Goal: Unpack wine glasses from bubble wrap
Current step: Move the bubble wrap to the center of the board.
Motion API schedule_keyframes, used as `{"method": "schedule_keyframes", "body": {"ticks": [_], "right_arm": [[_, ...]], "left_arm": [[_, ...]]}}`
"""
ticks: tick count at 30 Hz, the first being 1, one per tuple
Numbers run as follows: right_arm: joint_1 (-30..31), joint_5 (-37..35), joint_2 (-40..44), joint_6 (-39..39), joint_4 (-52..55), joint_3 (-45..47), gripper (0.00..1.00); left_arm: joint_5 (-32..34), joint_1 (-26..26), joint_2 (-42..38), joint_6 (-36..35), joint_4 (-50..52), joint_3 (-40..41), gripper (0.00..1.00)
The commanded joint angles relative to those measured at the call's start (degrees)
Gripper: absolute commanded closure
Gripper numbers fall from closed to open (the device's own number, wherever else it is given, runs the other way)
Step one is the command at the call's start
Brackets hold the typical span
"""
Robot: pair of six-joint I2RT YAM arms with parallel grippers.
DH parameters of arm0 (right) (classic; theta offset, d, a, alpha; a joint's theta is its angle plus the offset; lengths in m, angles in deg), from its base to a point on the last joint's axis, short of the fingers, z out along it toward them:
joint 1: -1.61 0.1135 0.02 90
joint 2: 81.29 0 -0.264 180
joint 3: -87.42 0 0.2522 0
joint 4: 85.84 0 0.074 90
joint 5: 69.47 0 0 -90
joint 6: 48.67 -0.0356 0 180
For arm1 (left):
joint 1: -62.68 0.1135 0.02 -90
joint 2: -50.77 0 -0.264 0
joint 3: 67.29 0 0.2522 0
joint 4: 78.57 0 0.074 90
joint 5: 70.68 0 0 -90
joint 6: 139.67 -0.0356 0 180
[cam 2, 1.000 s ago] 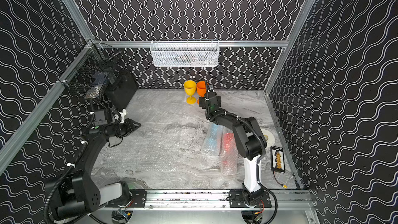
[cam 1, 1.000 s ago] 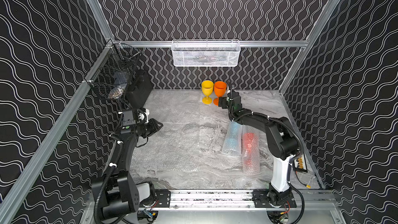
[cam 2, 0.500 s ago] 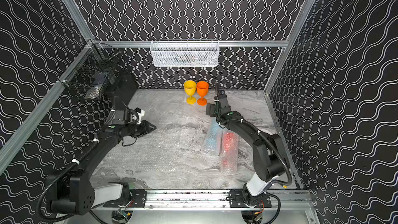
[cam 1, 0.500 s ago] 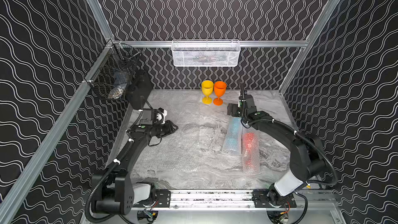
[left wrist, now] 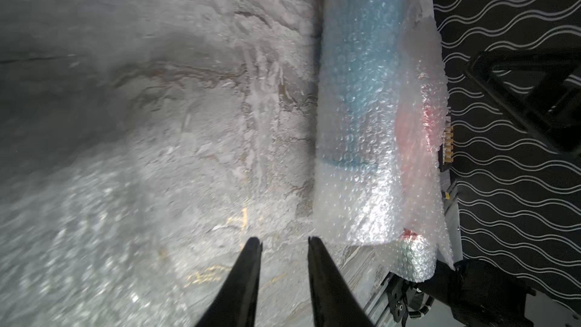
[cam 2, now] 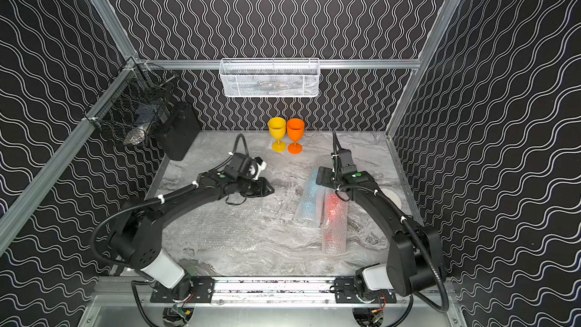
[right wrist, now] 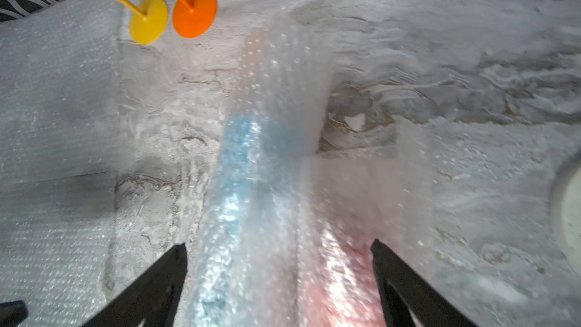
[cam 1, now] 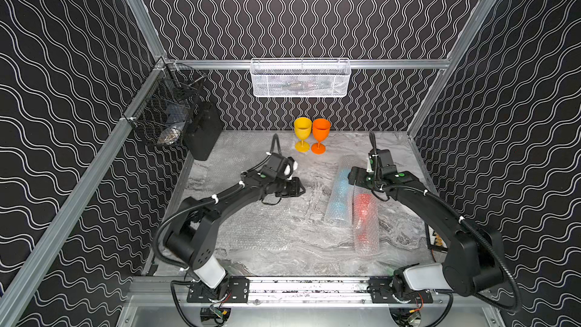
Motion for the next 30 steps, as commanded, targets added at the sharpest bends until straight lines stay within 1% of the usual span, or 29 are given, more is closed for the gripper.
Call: {"method": "schedule_keyframes", "body": {"ticks": [1, 4, 9, 14, 16, 19, 25, 30], "right_arm": [[-1.75, 1.2, 2.34, -2.13, 5.69, 2.15, 0.08], [-1.61, 0.59, 2.31, -1.12, 9.66, 2.19, 0.09], [-1.08, -1.76, 1.04, -0.18, 11.33, 1.09, 0.1], [-1.45, -7.11, -7.47, -0.47, 18.65, -3.22, 0.06], [-1.47, -4.71, -8.68, -0.65, 18.34, -3.49, 0.06], [-1.49, -2.89, -8.73, -2.08, 18.04, -3.24, 0.06], [-2.06, -6.14, -8.22, -4.48, 22.42, -1.96, 0.04], [-3.33, -7.52, -3.6, -9.06, 25.2, 1.5, 0.03]], "left_arm": [[2.17, -3.37, 4.56, -0.38, -0.35, -4.67, 0.68], [1.81, -5.16, 8.9, -0.19, -0.58, -8.61, 0.69], [0.96, -6.67, 12.55, 0.93, -2.68, -11.9, 0.69], [2.17, -7.12, 13.03, -0.42, -0.56, -13.62, 0.69], [2.8, -7.05, 12.86, -0.72, -0.71, -13.41, 0.69], [1.92, -7.05, 13.54, -1.08, -0.42, -14.45, 0.69], [1.36, -7.05, 13.09, -1.01, -1.41, -14.54, 0.69], [-0.82, -7.05, 13.08, 0.1, -3.63, -13.87, 0.69]]}}
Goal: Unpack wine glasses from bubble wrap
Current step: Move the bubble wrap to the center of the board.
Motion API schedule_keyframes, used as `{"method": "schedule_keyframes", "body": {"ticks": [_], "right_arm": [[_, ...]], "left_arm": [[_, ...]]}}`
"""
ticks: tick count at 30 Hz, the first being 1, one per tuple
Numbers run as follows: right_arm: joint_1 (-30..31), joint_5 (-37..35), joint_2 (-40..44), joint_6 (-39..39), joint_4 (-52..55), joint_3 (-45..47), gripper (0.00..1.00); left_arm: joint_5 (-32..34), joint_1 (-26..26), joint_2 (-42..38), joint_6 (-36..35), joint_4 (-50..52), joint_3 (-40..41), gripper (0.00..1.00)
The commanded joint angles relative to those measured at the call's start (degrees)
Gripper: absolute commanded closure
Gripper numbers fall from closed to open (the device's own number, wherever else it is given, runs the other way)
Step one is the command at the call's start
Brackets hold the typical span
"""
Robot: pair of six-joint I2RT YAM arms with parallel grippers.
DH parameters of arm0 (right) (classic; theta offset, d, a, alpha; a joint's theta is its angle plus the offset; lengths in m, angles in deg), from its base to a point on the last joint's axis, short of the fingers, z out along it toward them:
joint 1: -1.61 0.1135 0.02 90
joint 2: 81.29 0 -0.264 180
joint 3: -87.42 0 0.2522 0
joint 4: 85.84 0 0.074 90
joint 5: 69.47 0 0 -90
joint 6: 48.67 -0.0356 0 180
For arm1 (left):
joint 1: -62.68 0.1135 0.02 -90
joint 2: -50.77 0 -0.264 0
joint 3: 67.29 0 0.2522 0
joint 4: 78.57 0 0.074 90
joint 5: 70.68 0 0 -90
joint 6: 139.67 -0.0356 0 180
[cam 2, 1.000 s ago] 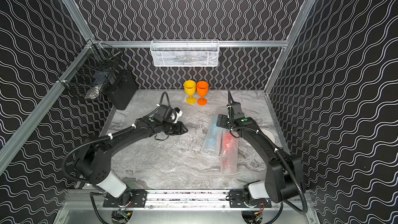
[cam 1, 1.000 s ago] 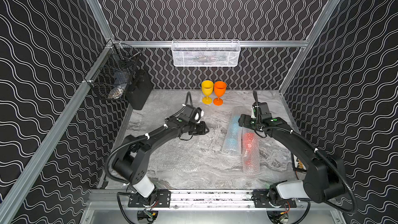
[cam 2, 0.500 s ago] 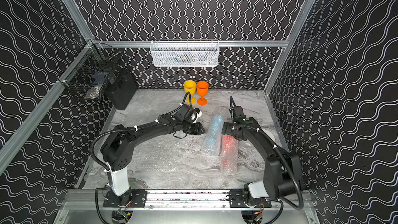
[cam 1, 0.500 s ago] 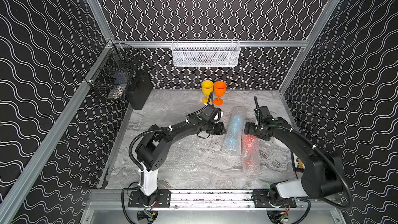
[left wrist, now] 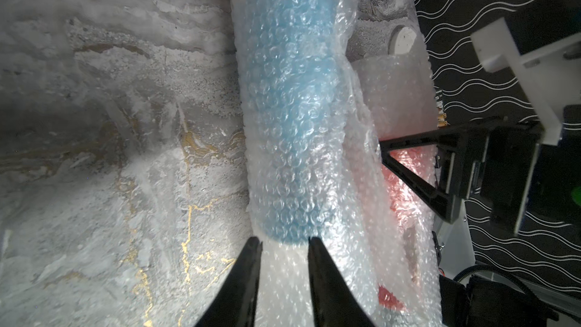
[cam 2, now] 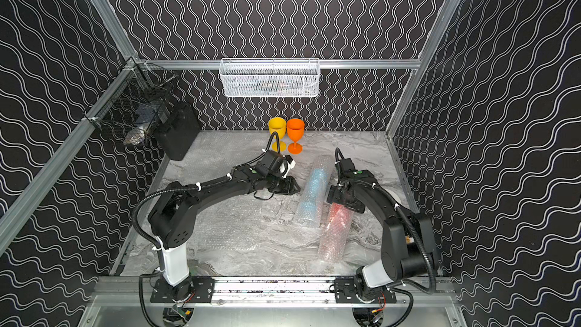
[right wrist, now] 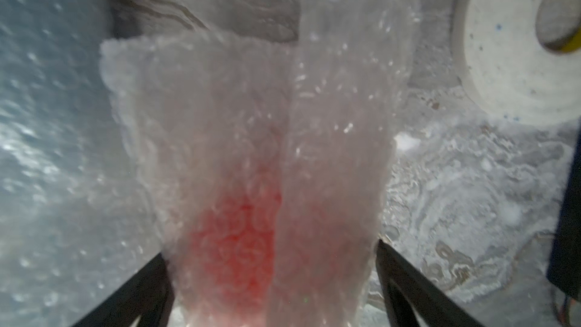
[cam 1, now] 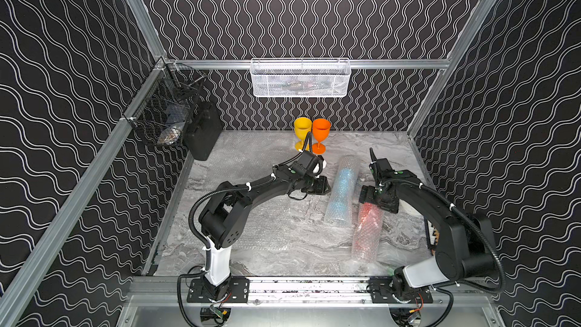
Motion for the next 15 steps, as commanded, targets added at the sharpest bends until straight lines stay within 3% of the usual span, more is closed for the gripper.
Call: {"method": "schedule_keyframes", "body": {"ticks": [1, 9, 15], "right_arm": [[-0.78, -2.53, 2.85, -4.98, 4.72, 1.84, 0.03], [-1.46, -4.23, 10.39, -11.16, 9.57, 3.27, 0.04], [-0.92, -2.11, 11.57, -8.58, 7.01, -1.98, 0.04]], "left_arm": [[-2.22, 0.03, -0.52, 0.46, -2.66, 0.56, 0.69], [-2.9, 0.01, -2.5, 0.15, -2.91, 2.15, 0.68], [-2.01, 0.12, -3.26, -0.29, -2.07, 2.88, 0.68]]}}
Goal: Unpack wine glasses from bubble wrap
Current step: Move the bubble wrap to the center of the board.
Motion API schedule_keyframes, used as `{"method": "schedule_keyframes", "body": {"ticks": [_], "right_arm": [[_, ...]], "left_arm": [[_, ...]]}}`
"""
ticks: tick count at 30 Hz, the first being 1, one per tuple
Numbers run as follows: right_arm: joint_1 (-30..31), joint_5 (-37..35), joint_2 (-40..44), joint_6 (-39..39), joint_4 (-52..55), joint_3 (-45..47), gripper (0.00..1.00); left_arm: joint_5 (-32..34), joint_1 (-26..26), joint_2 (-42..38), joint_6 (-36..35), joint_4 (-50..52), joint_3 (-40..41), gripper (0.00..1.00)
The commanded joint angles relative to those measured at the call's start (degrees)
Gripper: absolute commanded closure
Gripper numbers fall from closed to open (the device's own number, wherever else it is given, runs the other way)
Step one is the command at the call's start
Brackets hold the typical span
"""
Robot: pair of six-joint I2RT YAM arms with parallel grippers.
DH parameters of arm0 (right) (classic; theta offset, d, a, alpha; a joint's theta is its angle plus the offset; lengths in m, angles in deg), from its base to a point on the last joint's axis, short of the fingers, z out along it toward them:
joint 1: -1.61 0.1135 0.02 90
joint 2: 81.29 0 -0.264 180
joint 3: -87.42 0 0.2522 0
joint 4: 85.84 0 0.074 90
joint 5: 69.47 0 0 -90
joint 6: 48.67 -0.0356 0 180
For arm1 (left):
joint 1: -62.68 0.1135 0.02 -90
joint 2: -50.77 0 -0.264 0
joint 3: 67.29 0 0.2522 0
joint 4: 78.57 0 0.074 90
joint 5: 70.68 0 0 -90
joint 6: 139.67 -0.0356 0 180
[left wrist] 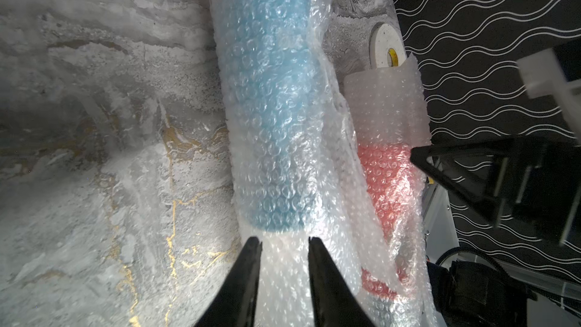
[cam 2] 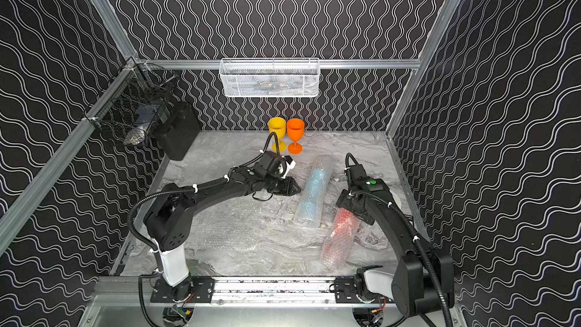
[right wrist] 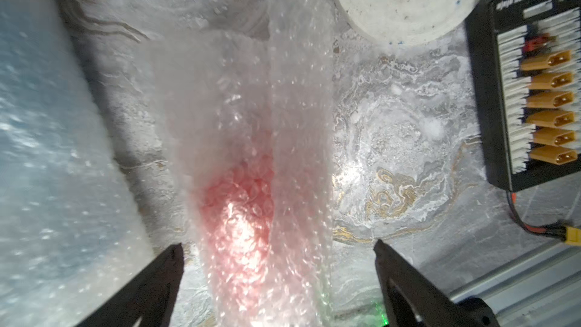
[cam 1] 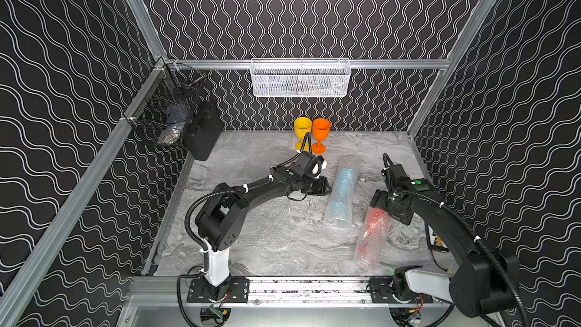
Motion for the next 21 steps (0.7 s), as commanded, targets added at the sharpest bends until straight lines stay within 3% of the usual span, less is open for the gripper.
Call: {"method": "schedule_keyframes", "body": {"ticks": [1, 6, 12, 21], "right_arm": [[0.48, -0.14, -1.13, 1.19, -0.3, -3.98, 0.04], [1.1, 0.13, -4.25, 6.09, -3.17, -8.22, 0.06], [2.89, 9.43, -8.69, 12.05, -12.04, -12.81, 0.13], [9.18, 8.25, -21.23, 16.66, -11.04, -20.46, 0.16]], "left_arm": [[0.26, 0.09, -1.32, -0.37, -0.16, 0.53, 0.68], [0.87, 0.26, -0.19, -0.78, -0.03, 0.33, 0.68], [0.48, 0.27, 3.55, -1.65, 1.66, -3.4, 0.68], [0.77, 0.27, 6.48, -0.39, 0.17, -6.36, 0.68]]}}
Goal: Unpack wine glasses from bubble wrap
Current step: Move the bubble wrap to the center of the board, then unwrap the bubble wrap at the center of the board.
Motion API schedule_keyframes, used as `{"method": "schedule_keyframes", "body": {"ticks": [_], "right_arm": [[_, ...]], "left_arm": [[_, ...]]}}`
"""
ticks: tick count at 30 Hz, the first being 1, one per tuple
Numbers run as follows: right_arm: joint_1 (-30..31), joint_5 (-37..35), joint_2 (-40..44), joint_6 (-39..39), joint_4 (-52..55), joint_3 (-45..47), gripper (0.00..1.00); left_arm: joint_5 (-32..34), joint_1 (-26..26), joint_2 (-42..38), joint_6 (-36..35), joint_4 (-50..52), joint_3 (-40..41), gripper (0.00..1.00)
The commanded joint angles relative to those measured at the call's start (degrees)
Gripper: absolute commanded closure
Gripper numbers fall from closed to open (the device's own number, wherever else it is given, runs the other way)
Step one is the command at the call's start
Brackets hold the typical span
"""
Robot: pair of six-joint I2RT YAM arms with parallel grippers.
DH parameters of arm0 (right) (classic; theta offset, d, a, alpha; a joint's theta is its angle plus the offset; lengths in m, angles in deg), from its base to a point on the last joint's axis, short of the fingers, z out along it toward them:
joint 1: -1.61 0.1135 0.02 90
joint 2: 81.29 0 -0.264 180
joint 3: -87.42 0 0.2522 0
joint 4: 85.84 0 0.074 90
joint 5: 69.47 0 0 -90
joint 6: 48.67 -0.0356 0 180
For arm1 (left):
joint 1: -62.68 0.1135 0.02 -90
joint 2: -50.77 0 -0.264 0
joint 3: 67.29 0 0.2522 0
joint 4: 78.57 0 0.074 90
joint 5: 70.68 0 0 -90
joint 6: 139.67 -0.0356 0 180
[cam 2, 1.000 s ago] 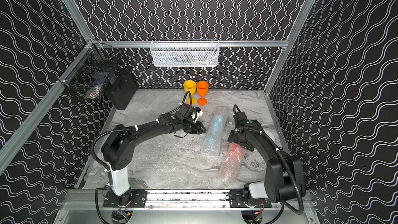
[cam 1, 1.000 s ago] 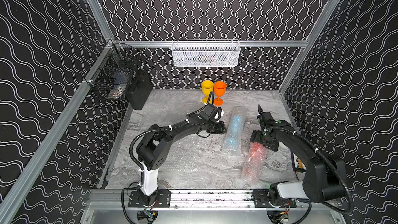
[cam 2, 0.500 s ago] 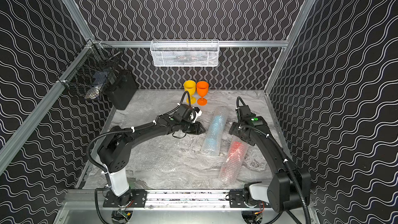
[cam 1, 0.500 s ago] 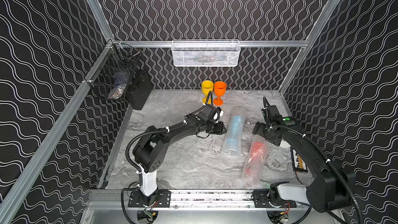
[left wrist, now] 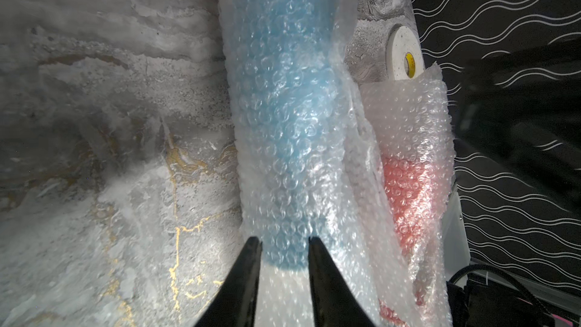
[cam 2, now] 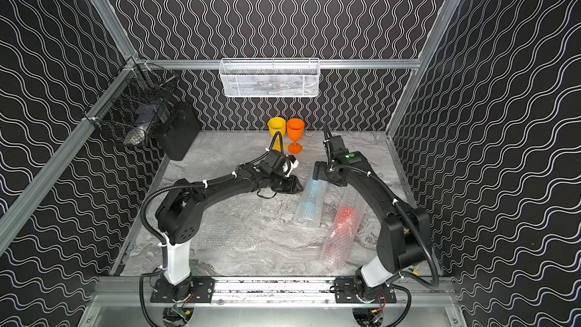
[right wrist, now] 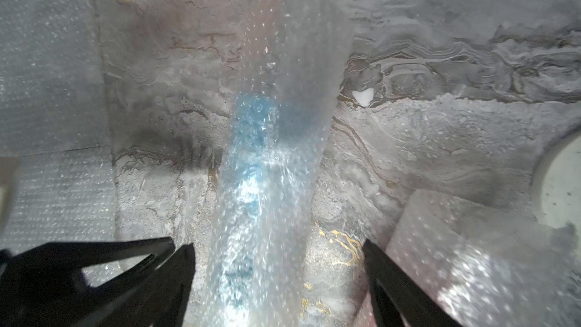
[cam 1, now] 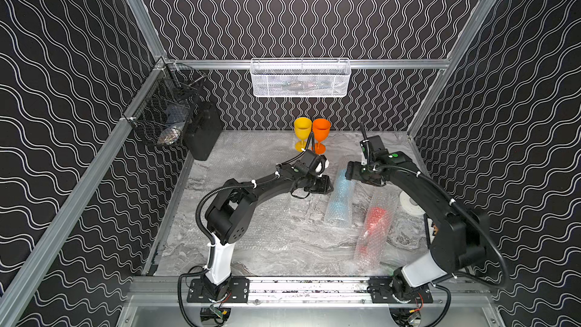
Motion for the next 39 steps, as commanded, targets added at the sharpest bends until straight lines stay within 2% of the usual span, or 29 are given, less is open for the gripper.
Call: {"method": "schedule_keyframes", "body": {"ticks": [1, 6, 8, 10, 16, 25, 31, 39], "right_arm": [[0.75, 0.1, -1.64, 1.95, -0.91, -0.15, 0.17], [0.75, -0.49, -3.4, 3.71, -3.59, 1.19, 0.23], [0.75, -0.11, -4.3, 4.09, -2.82, 0.36, 0.25], [0.75, 0.76, -4.56, 4.37, -3.35, 0.74, 0.32], [0.49, -0.77, -5.56, 5.36, -2.81, 0.79, 0.45], [0.09, -1.66, -7.35, 5.91, -2.55, -0.02, 0.55], [-0.17, -1.45, -7.57, 5.83, -2.24, -0.04, 0.74], [-0.31, -0.85, -6.48, 5.56, -2.46, 1.02, 0.84]], "left_arm": [[0.06, 0.06, 0.78, 0.22, -2.07, -0.44, 0.68], [-0.89, 0.06, 2.31, 1.46, -7.29, 1.65, 0.68], [-3.38, -0.02, 3.78, 2.39, -10.2, 1.94, 0.68], [-4.65, -0.1, 5.53, 1.46, -7.2, -0.7, 0.68], [-1.51, -0.33, 3.84, 0.43, -5.58, -1.09, 0.68], [-1.24, -0.65, 4.65, -0.24, -3.25, -4.61, 0.68], [-1.37, -0.99, 6.25, -0.8, -1.58, -6.85, 0.68], [-1.9, -2.0, 8.72, -1.16, -0.31, -10.07, 0.65]]}}
